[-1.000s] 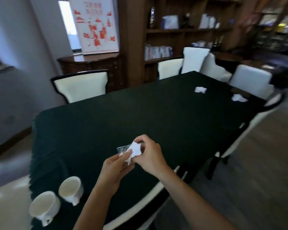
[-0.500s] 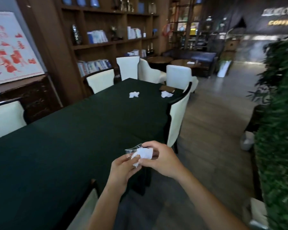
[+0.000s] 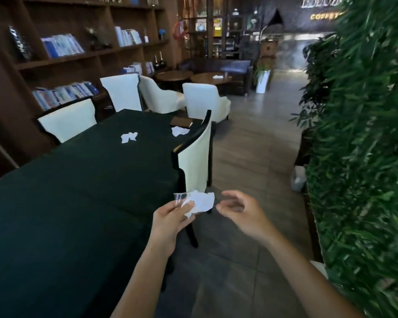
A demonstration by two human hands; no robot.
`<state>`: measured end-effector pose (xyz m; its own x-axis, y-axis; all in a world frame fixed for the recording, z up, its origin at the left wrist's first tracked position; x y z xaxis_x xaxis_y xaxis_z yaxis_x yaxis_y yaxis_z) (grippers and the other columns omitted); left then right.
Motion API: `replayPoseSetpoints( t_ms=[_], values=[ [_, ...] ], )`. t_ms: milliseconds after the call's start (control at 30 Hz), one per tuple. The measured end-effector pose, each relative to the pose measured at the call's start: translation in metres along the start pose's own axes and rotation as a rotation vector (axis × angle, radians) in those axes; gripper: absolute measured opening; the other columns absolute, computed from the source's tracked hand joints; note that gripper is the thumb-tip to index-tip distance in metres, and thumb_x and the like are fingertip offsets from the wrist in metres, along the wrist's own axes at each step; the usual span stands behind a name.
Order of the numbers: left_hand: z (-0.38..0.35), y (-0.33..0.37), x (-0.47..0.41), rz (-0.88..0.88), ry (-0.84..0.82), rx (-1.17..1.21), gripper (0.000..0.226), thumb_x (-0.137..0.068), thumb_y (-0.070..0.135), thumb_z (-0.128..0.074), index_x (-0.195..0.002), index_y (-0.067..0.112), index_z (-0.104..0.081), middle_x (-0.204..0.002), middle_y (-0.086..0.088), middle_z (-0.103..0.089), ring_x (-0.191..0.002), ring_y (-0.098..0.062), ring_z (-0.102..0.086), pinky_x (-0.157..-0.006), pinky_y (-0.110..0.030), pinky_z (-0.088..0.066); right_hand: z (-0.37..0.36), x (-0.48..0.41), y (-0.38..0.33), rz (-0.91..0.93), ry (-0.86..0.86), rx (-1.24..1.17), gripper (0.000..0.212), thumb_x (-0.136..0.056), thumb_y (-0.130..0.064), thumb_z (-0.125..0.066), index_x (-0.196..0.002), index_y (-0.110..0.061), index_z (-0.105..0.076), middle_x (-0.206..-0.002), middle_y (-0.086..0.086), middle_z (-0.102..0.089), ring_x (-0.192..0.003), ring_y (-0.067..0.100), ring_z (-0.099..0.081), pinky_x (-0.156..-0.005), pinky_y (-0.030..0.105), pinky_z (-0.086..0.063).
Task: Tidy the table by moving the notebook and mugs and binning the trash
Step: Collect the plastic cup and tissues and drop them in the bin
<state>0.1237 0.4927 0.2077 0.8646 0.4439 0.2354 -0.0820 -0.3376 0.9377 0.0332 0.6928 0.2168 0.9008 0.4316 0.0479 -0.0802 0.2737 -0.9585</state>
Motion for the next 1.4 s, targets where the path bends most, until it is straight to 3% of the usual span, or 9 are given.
replayPoseSetpoints(
  t_ms=[233,367,500,700,867,967,1067,1200,1400],
  values=[
    [-0.065,-0.011,-0.130,0.055,-0.087,0.024,0.004,-0.085,0.010,-0.083,-0.082,0.012,-0.085,-0.084,0.002,-0.081,-0.072,-0.010,-0.075,-0.079,-0.029,-0.065,0.058,-0.116,0.020,-0.061,0.077,0.032,0.035,-0.087,-0.032,-0.080,-0.119,-0.034,-0.067,-0.102,-0.009,-0.077,-0.091,0.006,-0.075,-0.084,0.028,-0.059],
    [-0.102,0.003,-0.208,0.083,-0.119,0.031,0.012,-0.085,0.010,-0.083,-0.097,0.006,-0.083,-0.096,-0.005,-0.083,-0.085,-0.015,-0.079,-0.077,-0.026,-0.064,0.084,-0.192,0.013,-0.075,0.121,0.036,0.033,-0.088,-0.028,-0.079,-0.118,-0.034,-0.067,-0.099,-0.011,-0.077,-0.089,0.003,-0.074,-0.083,0.026,-0.059],
    [-0.139,0.024,-0.279,0.065,-0.171,0.001,0.007,-0.086,0.011,-0.082,-0.092,0.010,-0.084,-0.088,-0.002,-0.081,-0.071,-0.008,-0.074,-0.078,-0.027,-0.064,0.113,-0.257,0.003,-0.078,0.162,0.047,0.036,-0.088,-0.026,-0.078,-0.123,-0.028,-0.068,-0.099,-0.008,-0.078,-0.092,0.008,-0.075,-0.088,0.030,-0.059],
    [-0.182,0.032,-0.364,0.079,-0.148,0.027,0.009,-0.085,0.008,-0.083,-0.079,0.014,-0.085,-0.082,-0.001,-0.081,-0.074,-0.009,-0.077,-0.072,-0.024,-0.064,0.159,-0.328,0.007,-0.113,0.215,0.017,0.032,-0.090,-0.020,-0.078,-0.121,-0.021,-0.069,-0.106,0.003,-0.078,-0.101,0.024,-0.075,-0.095,0.041,-0.060],
    [-0.224,0.024,-0.424,0.095,-0.101,0.029,0.017,-0.084,0.007,-0.083,-0.100,0.003,-0.080,-0.100,-0.009,-0.082,-0.092,-0.019,-0.079,-0.076,-0.026,-0.064,0.200,-0.385,0.019,-0.126,0.214,-0.003,0.034,-0.093,-0.018,-0.075,-0.126,-0.014,-0.068,-0.107,0.005,-0.077,-0.103,0.022,-0.074,-0.089,0.035,-0.060],
    [-0.256,0.023,-0.461,0.082,-0.075,0.030,0.012,-0.083,0.007,-0.084,-0.095,0.008,-0.082,-0.098,-0.007,-0.083,-0.090,-0.018,-0.080,-0.074,-0.026,-0.064,0.229,-0.429,0.030,-0.118,0.201,0.000,0.033,-0.093,-0.016,-0.075,-0.125,-0.012,-0.069,-0.109,0.008,-0.077,-0.105,0.023,-0.073,-0.090,0.037,-0.060],
    [-0.291,0.023,-0.501,0.042,-0.062,0.018,0.007,-0.083,0.007,-0.083,-0.088,0.011,-0.083,-0.095,-0.006,-0.083,-0.081,-0.012,-0.079,-0.074,-0.025,-0.064,0.264,-0.478,0.042,-0.094,0.174,-0.023,0.031,-0.094,-0.020,-0.075,-0.124,-0.016,-0.069,-0.107,0.002,-0.077,-0.103,0.018,-0.074,-0.083,0.028,-0.060],
    [-0.339,0.028,-0.552,0.014,-0.013,0.036,0.016,-0.083,0.006,-0.083,-0.098,0.006,-0.081,-0.102,-0.008,-0.083,-0.094,-0.020,-0.079,-0.075,-0.025,-0.064,0.306,-0.544,0.055,-0.065,0.126,-0.049,0.030,-0.092,-0.023,-0.076,-0.121,-0.021,-0.070,-0.101,-0.005,-0.077,-0.093,0.012,-0.075,-0.078,0.023,-0.059],
    [-0.377,0.051,-0.618,-0.045,0.097,0.086,0.014,-0.083,0.002,-0.081,-0.096,0.007,-0.078,-0.098,-0.007,-0.083,-0.094,-0.024,-0.079,-0.083,-0.032,-0.066,0.345,-0.640,0.059,-0.042,0.020,-0.027,0.020,-0.091,-0.024,-0.076,-0.106,-0.035,-0.068,-0.106,-0.001,-0.077,-0.099,0.016,-0.073,-0.091,0.041,-0.060]
  ],
)
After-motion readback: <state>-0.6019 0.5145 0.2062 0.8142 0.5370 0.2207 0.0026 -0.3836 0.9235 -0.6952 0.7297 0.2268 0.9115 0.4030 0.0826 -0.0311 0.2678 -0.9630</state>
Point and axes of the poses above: each hand's wrist, its own x-axis away from the middle knuckle, its own z-axis out of the back of the hand, y = z × x, the point moved 2 cm from there along -x, towards the middle knuckle
